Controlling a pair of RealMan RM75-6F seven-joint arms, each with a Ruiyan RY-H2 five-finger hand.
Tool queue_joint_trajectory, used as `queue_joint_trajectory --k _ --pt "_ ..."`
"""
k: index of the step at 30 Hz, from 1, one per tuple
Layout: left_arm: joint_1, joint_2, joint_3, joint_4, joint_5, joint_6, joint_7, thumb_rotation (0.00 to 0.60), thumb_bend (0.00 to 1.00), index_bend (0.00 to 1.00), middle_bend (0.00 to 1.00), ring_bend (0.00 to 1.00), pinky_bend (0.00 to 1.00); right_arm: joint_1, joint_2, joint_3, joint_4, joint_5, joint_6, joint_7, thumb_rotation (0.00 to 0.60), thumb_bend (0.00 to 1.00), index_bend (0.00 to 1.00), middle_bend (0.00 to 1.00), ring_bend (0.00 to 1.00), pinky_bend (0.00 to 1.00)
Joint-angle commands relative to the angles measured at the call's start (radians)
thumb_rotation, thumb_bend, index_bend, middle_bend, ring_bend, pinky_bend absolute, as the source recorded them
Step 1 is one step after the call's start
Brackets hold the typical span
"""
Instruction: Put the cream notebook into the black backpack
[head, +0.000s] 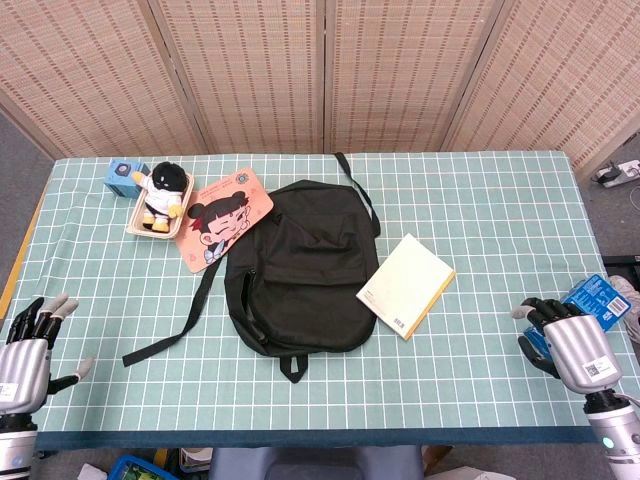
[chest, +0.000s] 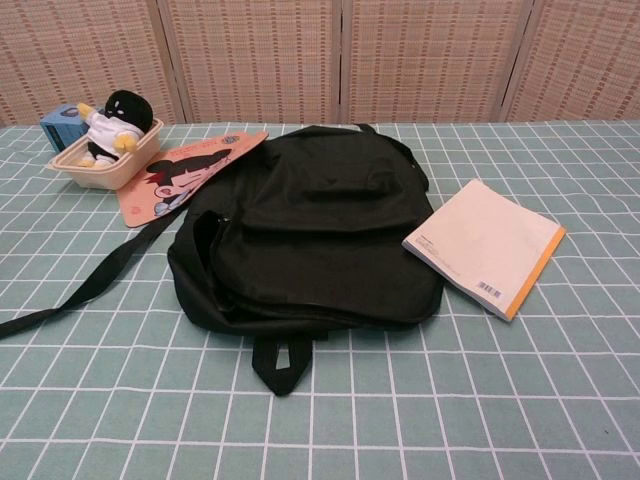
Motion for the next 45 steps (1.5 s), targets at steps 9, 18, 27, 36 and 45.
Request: queue_joint_trajectory --k 9,18,27,36,45 --pt "0.013 -0.007 -0.011 0.008 0.007 -0.005 -0.019 0.600 0.22 0.22 0.13 0.01 0.07 0.046 -0.005 0.016 -0.020 -0.009 -0.085 -0.057 0.600 0.28 0.37 0.33 0.34 0.45" --pt "0.039 0.016 -0.011 -0.004 0.023 0.011 -0.060 0.600 0.22 0.22 0.13 0.01 0.07 0.156 -0.087 0.041 0.008 0.004 -0.262 -0.145 0.600 0.11 0.29 0.29 0.28 0.45" --pt "0.057 0.023 -0.012 -0.004 0.030 0.015 -0.075 0.600 0.22 0.22 0.13 0.01 0.07 0.249 -0.263 0.061 0.158 0.032 -0.388 -0.169 0.600 0.09 0.25 0.25 0.22 0.41" --pt "0.065 0.027 -0.017 -0.009 0.032 0.012 -0.071 0.600 0.22 0.22 0.13 0.01 0.07 0.305 -0.405 0.069 0.318 0.051 -0.442 -0.137 0.600 0.09 0.25 0.22 0.20 0.36" --pt "0.067 0.025 -0.023 -0.010 0.026 0.002 -0.069 0.600 0.22 0.22 0.13 0.01 0.07 0.341 -0.492 0.059 0.437 0.043 -0.456 -0.109 0.600 0.09 0.25 0.21 0.18 0.34"
